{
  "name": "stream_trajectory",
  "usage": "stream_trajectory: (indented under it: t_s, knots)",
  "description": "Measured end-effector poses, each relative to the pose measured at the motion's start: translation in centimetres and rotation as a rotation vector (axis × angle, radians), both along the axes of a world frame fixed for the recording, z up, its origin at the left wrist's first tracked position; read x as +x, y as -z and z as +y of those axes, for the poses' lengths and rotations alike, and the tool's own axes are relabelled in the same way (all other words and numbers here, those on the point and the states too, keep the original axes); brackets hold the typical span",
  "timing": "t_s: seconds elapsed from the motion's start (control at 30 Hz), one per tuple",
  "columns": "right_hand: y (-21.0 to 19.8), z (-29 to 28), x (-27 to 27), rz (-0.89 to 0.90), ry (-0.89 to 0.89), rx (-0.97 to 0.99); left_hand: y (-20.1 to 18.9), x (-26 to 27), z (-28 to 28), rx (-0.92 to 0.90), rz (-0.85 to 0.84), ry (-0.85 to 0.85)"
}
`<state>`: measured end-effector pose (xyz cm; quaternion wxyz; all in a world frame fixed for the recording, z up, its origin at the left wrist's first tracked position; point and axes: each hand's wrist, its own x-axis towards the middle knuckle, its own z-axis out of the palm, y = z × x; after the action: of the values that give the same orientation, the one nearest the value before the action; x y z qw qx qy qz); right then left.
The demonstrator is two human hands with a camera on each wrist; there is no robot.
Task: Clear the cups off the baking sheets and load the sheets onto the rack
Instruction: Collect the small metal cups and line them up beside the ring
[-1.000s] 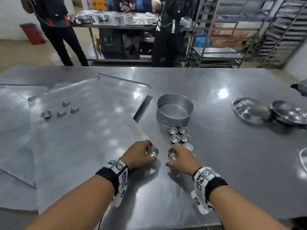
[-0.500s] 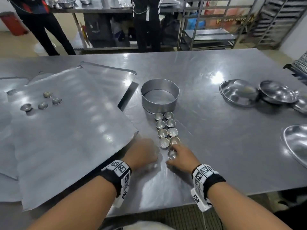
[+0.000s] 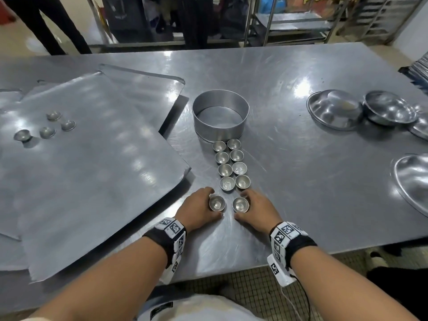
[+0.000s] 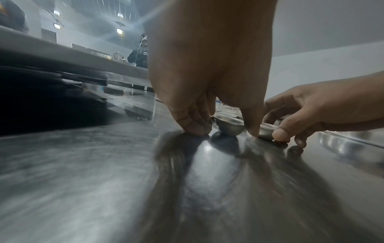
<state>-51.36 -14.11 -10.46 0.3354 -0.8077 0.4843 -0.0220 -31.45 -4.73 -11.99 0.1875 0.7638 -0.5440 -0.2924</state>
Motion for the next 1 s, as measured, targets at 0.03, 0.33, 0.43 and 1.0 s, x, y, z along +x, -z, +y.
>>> stream_trajectory:
  t_s: [0.03, 0.33, 0.43, 1.0]
  knots:
    - [0.0, 0.1, -0.2, -0.002, 0.011, 0.0, 0.1, -0.1, 0.0, -0.007, 0.002, -0.018]
    - [0.3, 0.2, -1.9, -0.023, 0.047, -0.004, 0.4, -2.0, -0.8, -0.081, 0.035, 0.043]
    - [0.1, 0.2, -2.4, -0.035, 0.08, 0.02, -0.1, -2.5, -0.6, -0.081, 0.098, -0.027]
    - [0.7, 0.1, -2.3, -0.104, 0.146, -0.004, -0.4, -2.8, -0.5, -0.08, 0.036, -0.084]
